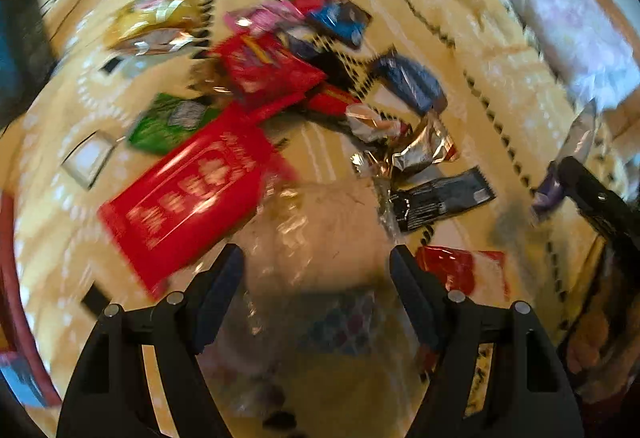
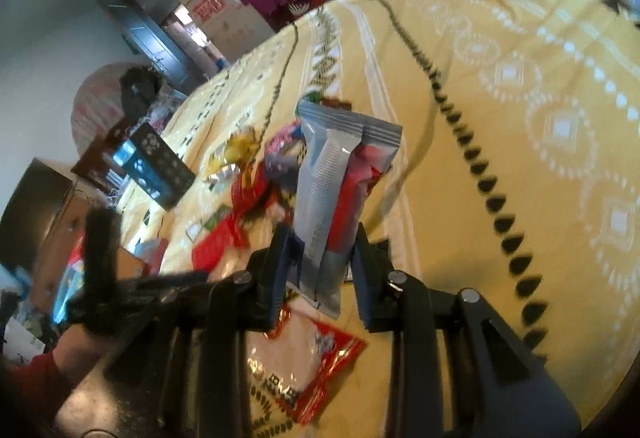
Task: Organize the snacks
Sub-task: 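Grasp the clear bread bag with the left tool while the right tool grasps a grey-red packet, then carry both packets over the glass bowl, then lower both packets into the glass bowl and open both tools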
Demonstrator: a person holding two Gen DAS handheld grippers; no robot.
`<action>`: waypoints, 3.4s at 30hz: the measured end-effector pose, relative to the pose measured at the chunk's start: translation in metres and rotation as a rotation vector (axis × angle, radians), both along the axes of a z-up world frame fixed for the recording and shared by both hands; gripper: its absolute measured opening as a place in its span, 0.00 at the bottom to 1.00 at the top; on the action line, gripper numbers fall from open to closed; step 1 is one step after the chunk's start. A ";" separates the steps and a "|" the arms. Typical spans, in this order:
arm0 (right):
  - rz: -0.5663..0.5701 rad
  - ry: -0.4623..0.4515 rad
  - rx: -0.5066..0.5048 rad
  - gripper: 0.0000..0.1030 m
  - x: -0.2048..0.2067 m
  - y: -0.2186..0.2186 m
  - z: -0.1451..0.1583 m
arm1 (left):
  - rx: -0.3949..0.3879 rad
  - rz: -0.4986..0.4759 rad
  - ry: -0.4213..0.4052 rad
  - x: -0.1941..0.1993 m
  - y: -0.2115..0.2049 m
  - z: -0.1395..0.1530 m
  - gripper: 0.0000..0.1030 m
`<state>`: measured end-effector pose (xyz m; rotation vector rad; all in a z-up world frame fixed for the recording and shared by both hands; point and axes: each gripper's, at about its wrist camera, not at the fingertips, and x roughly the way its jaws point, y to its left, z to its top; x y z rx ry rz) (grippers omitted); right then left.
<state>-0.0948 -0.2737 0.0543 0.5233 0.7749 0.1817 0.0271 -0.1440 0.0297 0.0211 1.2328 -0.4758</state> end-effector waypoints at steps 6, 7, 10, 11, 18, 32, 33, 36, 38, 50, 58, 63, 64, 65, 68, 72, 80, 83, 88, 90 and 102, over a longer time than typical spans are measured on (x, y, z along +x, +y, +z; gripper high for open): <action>0.016 0.014 0.026 0.29 -0.001 0.005 -0.006 | 0.088 -0.011 -0.064 0.004 -0.021 0.000 0.80; 0.020 0.015 0.029 0.29 -0.001 0.005 -0.006 | 0.100 -0.011 -0.073 0.005 -0.024 -0.001 0.82; 0.021 0.021 0.032 0.29 0.001 0.006 -0.007 | 0.150 -0.023 -0.091 0.006 -0.033 -0.008 0.86; 0.020 0.021 0.032 0.29 0.001 0.006 -0.006 | 0.170 -0.033 -0.107 0.004 -0.035 -0.010 0.86; 0.019 0.004 0.021 0.29 -0.001 0.010 -0.002 | 0.085 -0.002 -0.160 -0.005 -0.008 0.007 0.62; 0.057 -0.095 -0.061 0.29 -0.008 0.035 0.047 | -0.081 0.096 -0.501 -0.065 0.064 0.146 0.62; 0.067 -0.107 -0.068 0.29 -0.008 0.040 0.053 | -0.085 0.100 -0.514 -0.067 0.067 0.153 0.62; 0.095 -0.141 -0.091 0.28 -0.007 0.054 0.071 | -0.093 0.113 -0.579 -0.080 0.084 0.180 0.62; 0.113 -0.162 -0.108 0.28 -0.005 0.064 0.082 | -0.101 0.121 -0.607 -0.086 0.093 0.194 0.62; 0.199 -0.219 -0.160 0.24 0.009 0.118 0.119 | -0.127 0.232 -0.666 -0.111 0.175 0.227 0.62; 0.247 -0.291 -0.182 0.23 0.003 0.150 0.155 | -0.156 0.313 -0.689 -0.122 0.220 0.243 0.62; 0.322 -0.371 -0.197 0.23 0.012 0.189 0.196 | -0.155 0.379 -0.738 -0.130 0.256 0.262 0.62; 0.343 -0.385 -0.193 0.23 0.015 0.200 0.204 | -0.150 0.395 -0.742 -0.131 0.263 0.265 0.62; 0.358 -0.395 -0.189 0.23 0.018 0.208 0.209 | -0.141 0.423 -0.748 -0.132 0.276 0.268 0.62; 0.428 -0.427 -0.158 0.23 0.029 0.244 0.228 | -0.108 0.498 -0.754 -0.135 0.309 0.275 0.62; 0.529 -0.452 -0.123 0.23 0.044 0.302 0.247 | -0.043 0.595 -0.748 -0.137 0.356 0.278 0.62; 0.709 -0.445 -0.113 0.23 0.062 0.411 0.253 | 0.053 0.789 -0.702 -0.143 0.458 0.265 0.62; 0.767 -0.422 -0.116 0.23 0.067 0.448 0.248 | 0.078 0.835 -0.678 -0.143 0.487 0.257 0.62; 0.855 -0.383 -0.144 0.23 0.070 0.506 0.238 | 0.087 0.893 -0.638 -0.147 0.522 0.241 0.62; 0.882 -0.371 -0.157 0.23 0.070 0.523 0.235 | 0.086 0.914 -0.627 -0.148 0.535 0.234 0.62; 0.975 -0.321 -0.208 0.23 0.067 0.592 0.218 | 0.075 0.963 -0.570 -0.141 0.570 0.210 0.62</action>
